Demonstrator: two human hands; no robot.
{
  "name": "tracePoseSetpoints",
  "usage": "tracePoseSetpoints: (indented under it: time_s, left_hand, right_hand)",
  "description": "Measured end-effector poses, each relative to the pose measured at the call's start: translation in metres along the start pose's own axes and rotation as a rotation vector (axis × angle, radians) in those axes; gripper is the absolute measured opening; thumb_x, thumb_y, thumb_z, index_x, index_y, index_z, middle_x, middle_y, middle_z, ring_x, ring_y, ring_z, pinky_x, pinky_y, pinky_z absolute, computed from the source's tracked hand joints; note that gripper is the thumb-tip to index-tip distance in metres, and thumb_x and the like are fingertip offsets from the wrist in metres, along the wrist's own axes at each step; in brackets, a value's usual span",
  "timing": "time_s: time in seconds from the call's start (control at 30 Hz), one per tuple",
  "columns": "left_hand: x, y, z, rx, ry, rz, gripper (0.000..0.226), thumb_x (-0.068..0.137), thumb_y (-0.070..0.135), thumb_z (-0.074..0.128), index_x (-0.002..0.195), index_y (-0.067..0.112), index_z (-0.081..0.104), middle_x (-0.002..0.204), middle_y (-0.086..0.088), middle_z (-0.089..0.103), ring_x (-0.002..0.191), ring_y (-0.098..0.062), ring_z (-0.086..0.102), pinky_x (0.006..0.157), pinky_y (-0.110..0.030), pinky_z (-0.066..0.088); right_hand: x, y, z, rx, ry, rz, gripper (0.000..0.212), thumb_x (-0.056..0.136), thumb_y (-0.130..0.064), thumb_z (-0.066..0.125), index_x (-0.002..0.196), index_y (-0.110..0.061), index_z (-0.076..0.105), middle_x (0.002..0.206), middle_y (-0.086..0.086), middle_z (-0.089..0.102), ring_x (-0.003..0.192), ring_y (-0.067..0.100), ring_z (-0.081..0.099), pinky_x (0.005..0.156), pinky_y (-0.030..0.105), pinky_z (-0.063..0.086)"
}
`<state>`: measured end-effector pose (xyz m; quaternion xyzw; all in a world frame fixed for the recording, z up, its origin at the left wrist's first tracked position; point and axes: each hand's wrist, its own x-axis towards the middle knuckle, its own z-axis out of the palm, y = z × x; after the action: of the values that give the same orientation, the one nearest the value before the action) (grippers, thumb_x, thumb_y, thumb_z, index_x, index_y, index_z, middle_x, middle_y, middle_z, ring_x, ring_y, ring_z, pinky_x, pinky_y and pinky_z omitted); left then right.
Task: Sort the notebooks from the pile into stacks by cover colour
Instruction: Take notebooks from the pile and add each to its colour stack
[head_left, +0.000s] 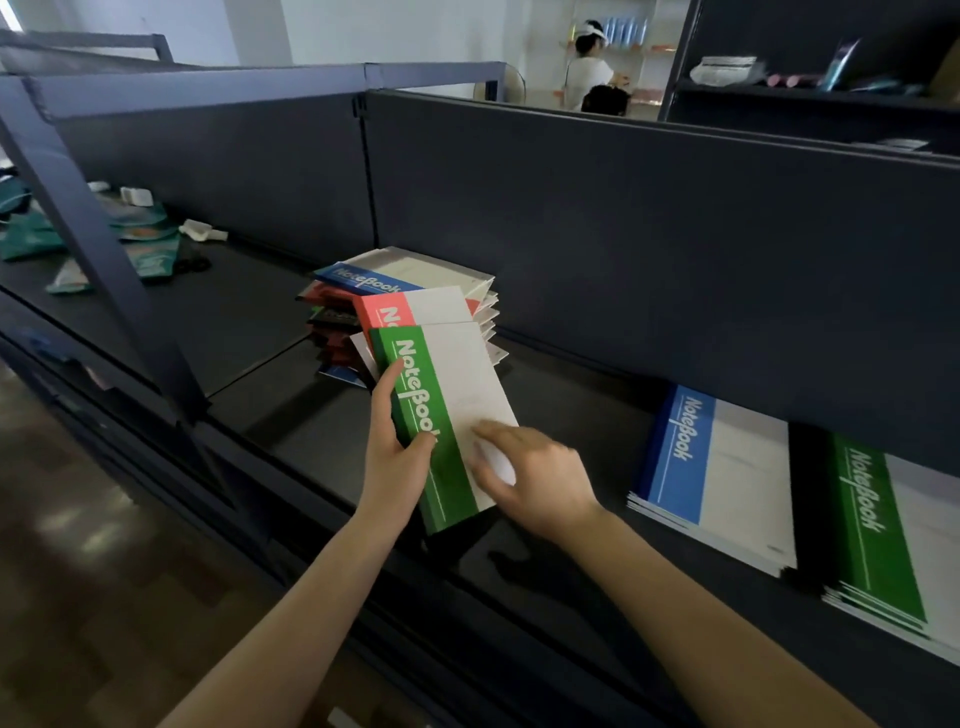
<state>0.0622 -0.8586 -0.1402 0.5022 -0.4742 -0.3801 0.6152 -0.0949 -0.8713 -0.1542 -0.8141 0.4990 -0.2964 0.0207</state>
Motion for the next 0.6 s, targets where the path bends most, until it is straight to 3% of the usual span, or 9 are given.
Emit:
tracePoseSetpoints:
  time_s: [0.07,0.13,0.2,0.27,0.37,0.47,0.6]
  left_hand:
    - [-0.005,0.003,0.005,-0.037,0.015,0.013,0.076,0.081,-0.017,0.046,0.133,0.039,0.042,0.132,0.014,0.048,0.11,0.006,0.052,0.083,-0.019,0.05]
    - [-0.008,0.005,0.013,-0.086,0.018,0.016,0.073,0.082,-0.015,0.046,0.132,0.038,0.045,0.129,0.014,0.05,0.107,0.003,0.055,0.08,-0.019,0.05]
    - [-0.009,0.008,0.023,-0.128,-0.012,0.011,0.073,0.082,-0.014,0.046,0.132,0.04,0.044,0.128,0.013,0.052,0.108,-0.002,0.056,0.082,-0.024,0.051]
    - [-0.01,0.013,0.036,-0.143,-0.091,0.016,0.073,0.082,-0.013,0.047,0.134,0.037,0.043,0.125,0.015,0.053,0.105,0.002,0.057,0.076,-0.018,0.051]
    - [-0.015,0.015,0.056,-0.161,-0.215,0.019,0.073,0.077,-0.011,0.049,0.137,0.031,0.041,0.124,0.014,0.055,0.104,0.0,0.059,0.074,-0.017,0.052]
    - [-0.021,0.012,0.079,-0.199,-0.28,-0.007,0.078,0.08,-0.02,0.043,0.139,0.03,0.039,0.124,0.013,0.055,0.104,0.0,0.06,0.073,-0.018,0.052]
    - [-0.033,0.012,0.113,-0.243,-0.38,-0.024,0.078,0.067,-0.004,0.051,0.134,0.036,0.042,0.121,0.016,0.058,0.106,-0.003,0.061,0.074,-0.019,0.053]
  right_hand:
    - [0.002,0.011,-0.012,0.082,-0.115,0.175,0.054,0.093,-0.053,0.043,0.141,-0.027,0.044,0.145,-0.011,0.044,0.127,0.012,0.047,0.097,0.036,0.047]
    - [0.003,0.022,-0.025,0.208,-0.143,0.317,0.066,0.093,-0.054,0.047,0.149,-0.026,0.026,0.153,-0.007,0.031,0.132,0.015,0.041,0.102,0.039,0.043]
    - [0.001,0.028,-0.04,0.415,-0.104,0.469,0.08,0.087,-0.058,0.051,0.151,-0.024,0.018,0.15,-0.003,0.034,0.13,0.018,0.043,0.101,0.039,0.045]
    - [-0.005,0.032,-0.054,0.582,-0.074,0.584,0.078,0.085,-0.055,0.057,0.148,-0.024,0.024,0.133,-0.005,0.048,0.12,0.018,0.051,0.088,0.031,0.051]
    - [-0.017,0.043,-0.069,0.6,-0.007,0.623,0.054,0.083,-0.049,0.064,0.127,-0.026,0.042,0.105,-0.016,0.054,0.099,0.01,0.058,0.065,0.014,0.045]
    - [-0.035,0.057,-0.081,0.658,0.08,0.66,0.042,0.079,-0.045,0.071,0.112,-0.033,0.047,0.096,-0.024,0.057,0.095,0.006,0.061,0.068,0.014,0.048]
    - [-0.063,0.078,-0.108,0.695,0.156,0.72,0.071,0.078,-0.037,0.075,0.138,-0.029,0.039,0.114,-0.01,0.061,0.102,0.01,0.061,0.081,0.028,0.054]
